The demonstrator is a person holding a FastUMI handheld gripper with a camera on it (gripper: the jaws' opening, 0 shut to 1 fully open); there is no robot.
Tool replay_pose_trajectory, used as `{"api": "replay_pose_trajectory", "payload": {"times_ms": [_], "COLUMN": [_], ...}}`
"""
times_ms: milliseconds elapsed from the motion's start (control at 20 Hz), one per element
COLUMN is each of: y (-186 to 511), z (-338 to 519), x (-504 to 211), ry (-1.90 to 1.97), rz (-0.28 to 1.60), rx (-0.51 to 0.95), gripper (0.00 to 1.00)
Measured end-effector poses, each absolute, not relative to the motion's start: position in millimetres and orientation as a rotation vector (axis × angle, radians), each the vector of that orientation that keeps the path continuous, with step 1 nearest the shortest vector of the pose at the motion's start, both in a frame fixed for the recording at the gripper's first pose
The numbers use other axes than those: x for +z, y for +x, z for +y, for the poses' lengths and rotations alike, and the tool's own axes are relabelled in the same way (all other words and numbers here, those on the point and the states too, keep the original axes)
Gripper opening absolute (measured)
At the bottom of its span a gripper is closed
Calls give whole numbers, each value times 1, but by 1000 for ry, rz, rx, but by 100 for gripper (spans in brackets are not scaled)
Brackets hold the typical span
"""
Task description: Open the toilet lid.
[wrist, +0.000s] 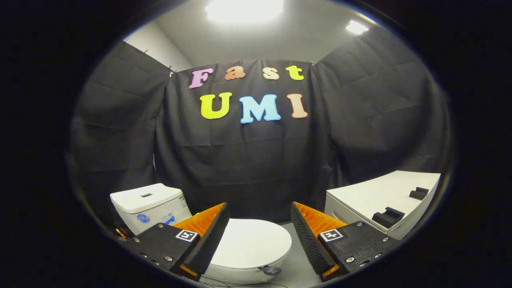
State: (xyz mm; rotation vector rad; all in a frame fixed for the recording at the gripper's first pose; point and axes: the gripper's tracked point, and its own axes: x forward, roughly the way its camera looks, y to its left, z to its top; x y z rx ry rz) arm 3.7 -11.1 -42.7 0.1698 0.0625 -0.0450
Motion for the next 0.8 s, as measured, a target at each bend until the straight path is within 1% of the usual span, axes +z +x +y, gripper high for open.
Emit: {"api": "replay_pose_trajectory", "payload": {"times_ms": [300, 450, 800], "y": [16, 15, 17], "z": [-12, -16, -32], "x": [-63, -75, -143], "ry": [336, 449, 682], "rz": [102, 105, 176], "rx": [-48, -78, -171], "gripper": [95, 95, 96]}}
